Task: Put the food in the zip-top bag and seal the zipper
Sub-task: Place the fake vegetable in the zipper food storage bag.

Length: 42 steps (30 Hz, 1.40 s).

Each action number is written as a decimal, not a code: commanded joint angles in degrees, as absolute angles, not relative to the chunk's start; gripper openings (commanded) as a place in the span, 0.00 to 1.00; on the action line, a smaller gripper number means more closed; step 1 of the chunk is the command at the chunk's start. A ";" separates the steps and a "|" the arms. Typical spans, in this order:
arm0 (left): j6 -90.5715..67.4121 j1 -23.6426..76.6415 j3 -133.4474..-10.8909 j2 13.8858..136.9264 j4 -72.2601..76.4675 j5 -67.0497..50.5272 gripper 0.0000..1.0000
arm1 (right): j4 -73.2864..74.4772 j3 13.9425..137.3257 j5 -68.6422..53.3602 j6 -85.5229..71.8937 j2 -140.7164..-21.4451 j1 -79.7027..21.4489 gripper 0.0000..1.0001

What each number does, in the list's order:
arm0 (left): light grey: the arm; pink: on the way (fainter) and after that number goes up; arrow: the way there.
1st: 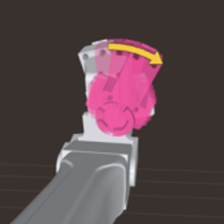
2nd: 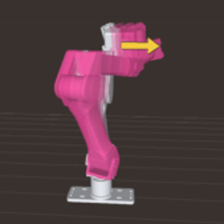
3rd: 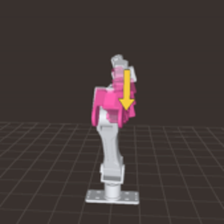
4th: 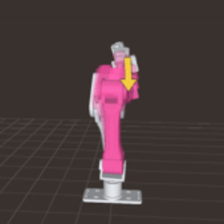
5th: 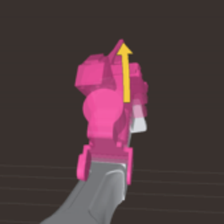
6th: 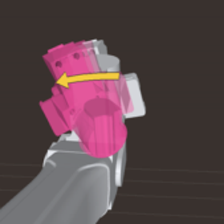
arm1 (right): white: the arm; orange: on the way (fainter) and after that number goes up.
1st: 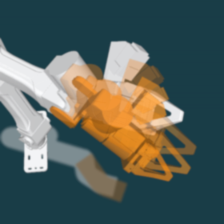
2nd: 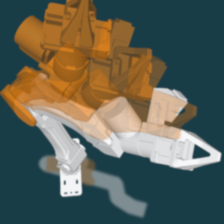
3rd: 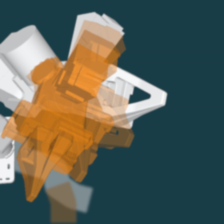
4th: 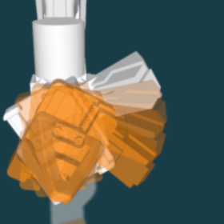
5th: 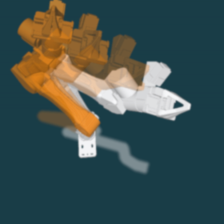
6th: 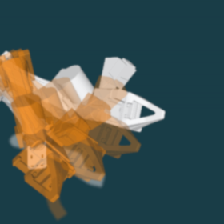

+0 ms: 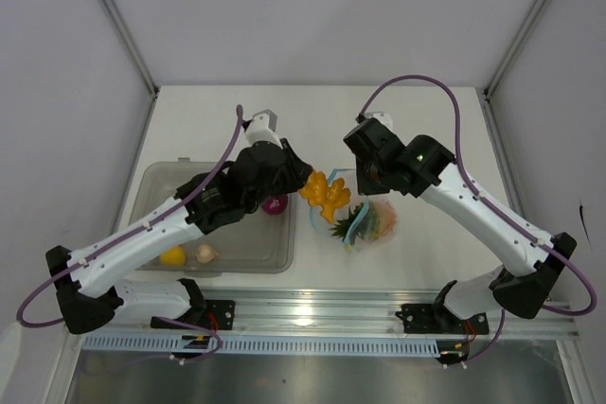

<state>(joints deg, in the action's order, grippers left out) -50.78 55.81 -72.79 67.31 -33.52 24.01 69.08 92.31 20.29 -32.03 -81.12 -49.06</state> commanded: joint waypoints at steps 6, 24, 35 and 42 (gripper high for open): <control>-55.11 59.59 -71.63 71.28 -29.62 33.31 0.01 | 68.90 93.95 20.92 -34.10 -81.65 -49.39 0.00; -60.80 62.14 -75.49 78.92 -30.40 33.13 0.01 | 68.38 97.82 20.13 -33.66 -84.11 -49.48 0.00; -65.48 62.23 -82.17 85.42 -33.13 27.77 0.01 | 68.20 97.47 19.78 -33.93 -84.11 -49.48 0.00; -67.24 62.23 -80.78 87.97 -31.39 25.93 0.01 | 67.85 97.56 18.72 -33.84 -83.85 -49.40 0.00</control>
